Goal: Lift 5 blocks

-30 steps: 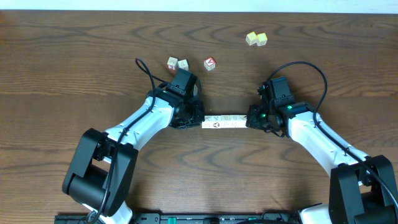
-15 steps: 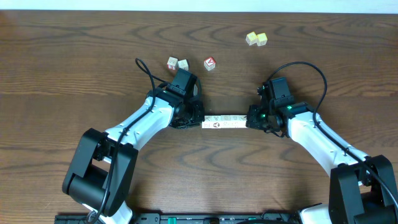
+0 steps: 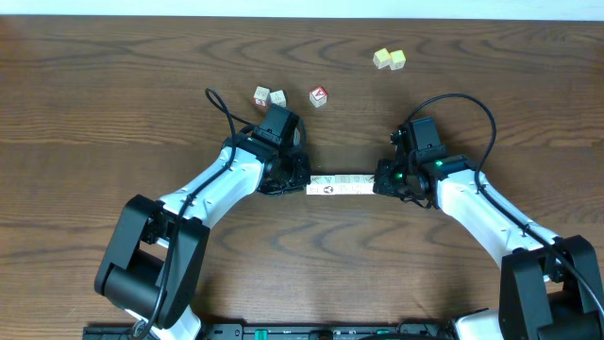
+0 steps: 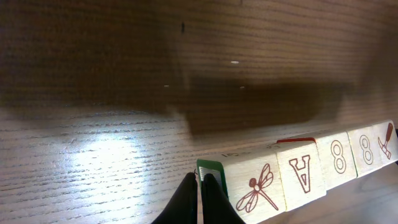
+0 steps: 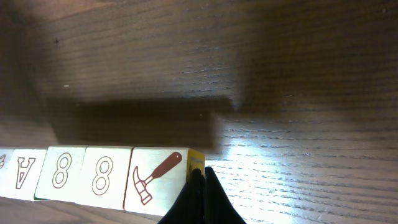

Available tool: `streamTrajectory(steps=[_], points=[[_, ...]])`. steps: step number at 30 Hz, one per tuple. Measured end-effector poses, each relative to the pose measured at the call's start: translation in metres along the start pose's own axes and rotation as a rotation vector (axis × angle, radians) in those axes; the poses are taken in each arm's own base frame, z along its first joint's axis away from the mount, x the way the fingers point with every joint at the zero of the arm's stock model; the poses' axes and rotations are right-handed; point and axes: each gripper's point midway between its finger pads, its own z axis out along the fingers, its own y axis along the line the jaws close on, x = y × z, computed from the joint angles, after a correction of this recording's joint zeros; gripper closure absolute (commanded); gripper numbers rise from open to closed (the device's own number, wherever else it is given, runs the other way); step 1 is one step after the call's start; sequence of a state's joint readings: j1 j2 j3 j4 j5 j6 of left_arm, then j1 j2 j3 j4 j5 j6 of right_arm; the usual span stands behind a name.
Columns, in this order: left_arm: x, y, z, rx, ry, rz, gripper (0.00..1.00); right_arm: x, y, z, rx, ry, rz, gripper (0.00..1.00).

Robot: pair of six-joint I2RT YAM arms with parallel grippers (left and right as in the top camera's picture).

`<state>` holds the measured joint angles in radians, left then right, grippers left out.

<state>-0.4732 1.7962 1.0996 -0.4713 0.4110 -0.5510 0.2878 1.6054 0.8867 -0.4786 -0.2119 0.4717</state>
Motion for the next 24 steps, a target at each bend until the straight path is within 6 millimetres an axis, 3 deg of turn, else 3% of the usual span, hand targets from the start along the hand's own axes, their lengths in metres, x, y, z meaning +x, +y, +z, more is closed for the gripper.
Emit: streamTrajectory(steps=[24], points=[[0.0003,0.0,0.003,-0.03,-0.017,-0.002,0.93,0.0069,-0.0031,0.0035,0.01,0.013,-0.002,0.99]])
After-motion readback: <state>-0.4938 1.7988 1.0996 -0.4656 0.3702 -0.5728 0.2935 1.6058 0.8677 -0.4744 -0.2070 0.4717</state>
